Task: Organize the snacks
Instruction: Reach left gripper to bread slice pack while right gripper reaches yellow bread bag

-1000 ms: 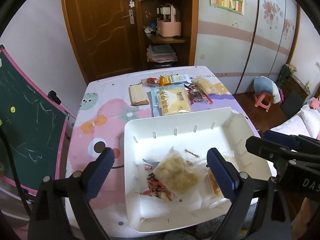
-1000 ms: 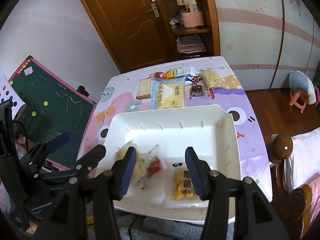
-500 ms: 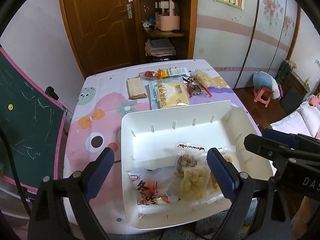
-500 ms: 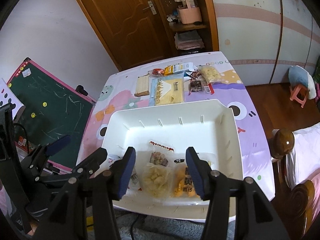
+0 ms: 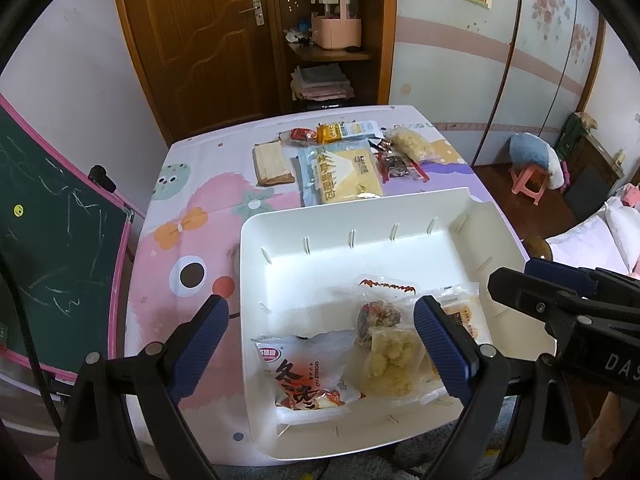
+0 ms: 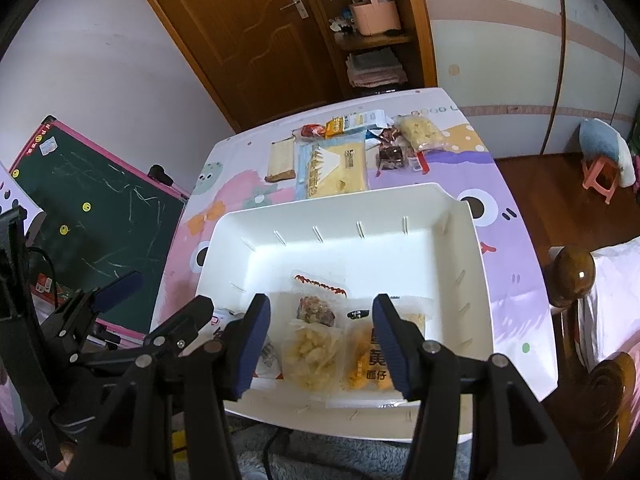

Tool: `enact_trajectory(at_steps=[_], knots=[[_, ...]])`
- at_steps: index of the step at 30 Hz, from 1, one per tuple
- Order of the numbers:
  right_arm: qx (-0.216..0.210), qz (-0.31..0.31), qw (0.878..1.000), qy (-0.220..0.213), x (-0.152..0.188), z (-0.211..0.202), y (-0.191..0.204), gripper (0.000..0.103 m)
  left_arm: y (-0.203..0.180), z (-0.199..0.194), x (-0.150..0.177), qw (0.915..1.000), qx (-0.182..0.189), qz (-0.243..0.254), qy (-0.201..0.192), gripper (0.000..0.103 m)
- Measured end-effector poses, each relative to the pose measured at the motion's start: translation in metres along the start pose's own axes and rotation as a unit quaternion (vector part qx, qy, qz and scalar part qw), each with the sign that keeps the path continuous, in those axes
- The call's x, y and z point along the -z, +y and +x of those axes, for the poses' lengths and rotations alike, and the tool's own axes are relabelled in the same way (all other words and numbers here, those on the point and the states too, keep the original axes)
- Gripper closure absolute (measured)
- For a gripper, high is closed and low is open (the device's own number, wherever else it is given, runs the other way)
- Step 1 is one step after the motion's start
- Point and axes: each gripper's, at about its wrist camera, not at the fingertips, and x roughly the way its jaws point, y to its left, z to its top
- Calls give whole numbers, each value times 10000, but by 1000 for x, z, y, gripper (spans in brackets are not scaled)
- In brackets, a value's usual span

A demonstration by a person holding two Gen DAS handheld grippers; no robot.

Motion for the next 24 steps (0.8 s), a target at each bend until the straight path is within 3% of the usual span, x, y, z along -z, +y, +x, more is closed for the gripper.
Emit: enact_trajectory(at_steps=[11, 17, 19, 21, 24], knots=[[72, -41, 9997, 233, -15, 28, -4, 47, 10, 31, -15, 9995, 24, -89, 287, 10], [230, -332, 9987, 300, -52, 46, 0, 47, 32, 34, -52, 9996, -263, -52, 82, 10], [235, -517, 9979, 319, -70, 51, 3, 40, 39, 33, -74, 9989, -453, 101, -99, 10], [224, -741, 9965, 301, -93, 59, 8, 26, 46, 32, -98, 9980, -524, 249, -244, 10], [341, -885, 9952, 244, -125, 74, 11, 15, 55, 41, -134, 9969, -541, 446, -356, 9]])
